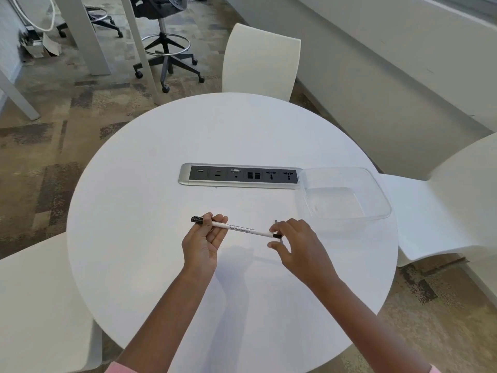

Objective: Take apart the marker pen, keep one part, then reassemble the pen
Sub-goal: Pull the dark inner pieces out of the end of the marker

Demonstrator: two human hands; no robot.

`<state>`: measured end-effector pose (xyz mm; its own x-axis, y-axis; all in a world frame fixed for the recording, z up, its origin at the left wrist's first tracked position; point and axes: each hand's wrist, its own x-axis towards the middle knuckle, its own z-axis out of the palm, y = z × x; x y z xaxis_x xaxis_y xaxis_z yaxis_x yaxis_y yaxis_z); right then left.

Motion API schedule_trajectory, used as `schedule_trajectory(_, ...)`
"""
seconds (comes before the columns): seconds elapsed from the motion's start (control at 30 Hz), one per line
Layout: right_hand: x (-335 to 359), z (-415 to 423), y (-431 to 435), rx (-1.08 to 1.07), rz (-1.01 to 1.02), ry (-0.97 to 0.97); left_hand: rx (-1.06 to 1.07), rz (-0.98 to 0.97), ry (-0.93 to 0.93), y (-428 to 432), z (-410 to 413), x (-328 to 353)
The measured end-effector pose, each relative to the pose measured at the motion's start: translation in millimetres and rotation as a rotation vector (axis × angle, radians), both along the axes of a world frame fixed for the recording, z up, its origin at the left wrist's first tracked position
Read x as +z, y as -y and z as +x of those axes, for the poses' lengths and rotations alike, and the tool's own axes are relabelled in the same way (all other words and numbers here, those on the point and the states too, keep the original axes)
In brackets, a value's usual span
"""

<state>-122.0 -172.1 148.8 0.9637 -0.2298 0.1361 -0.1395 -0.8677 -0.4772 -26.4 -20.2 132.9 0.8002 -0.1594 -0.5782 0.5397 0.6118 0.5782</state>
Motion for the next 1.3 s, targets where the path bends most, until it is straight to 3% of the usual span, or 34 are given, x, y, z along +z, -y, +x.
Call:
schedule_trajectory(0.23,-8,6,-7,-0.091,0.054,0.131,-0.121,-0.073,0.040,3,-1,-2)
schedule_trajectory(0.43,-9,13,-14,-0.100,0.069,0.165,-0.301,-0.019,0.023,17,-15,3)
schedule_trajectory(0.83,-11,14,-12,-0.080,-0.016,0.123,-0.238,0.039,0.019,20,-15,2)
schedule_trajectory(0.9,-7,15,-13,-0.108,0.130,0.039,-0.235,0.047,0.025,20,-14,2)
schedule_trajectory(1.0,-2,19,-9,-0.192,0.597,-0.172,-0.234,0.065,0.040,18,-12,1)
schedule_trajectory(1.07,-3,22,-7,-0.226,0.743,-0.227,-0.229,0.074,0.039,18,-12,0)
schedule_trajectory(1.3,-8,12,-14,-0.115,0.256,0.023,-0.204,0.070,0.026,18,-12,1)
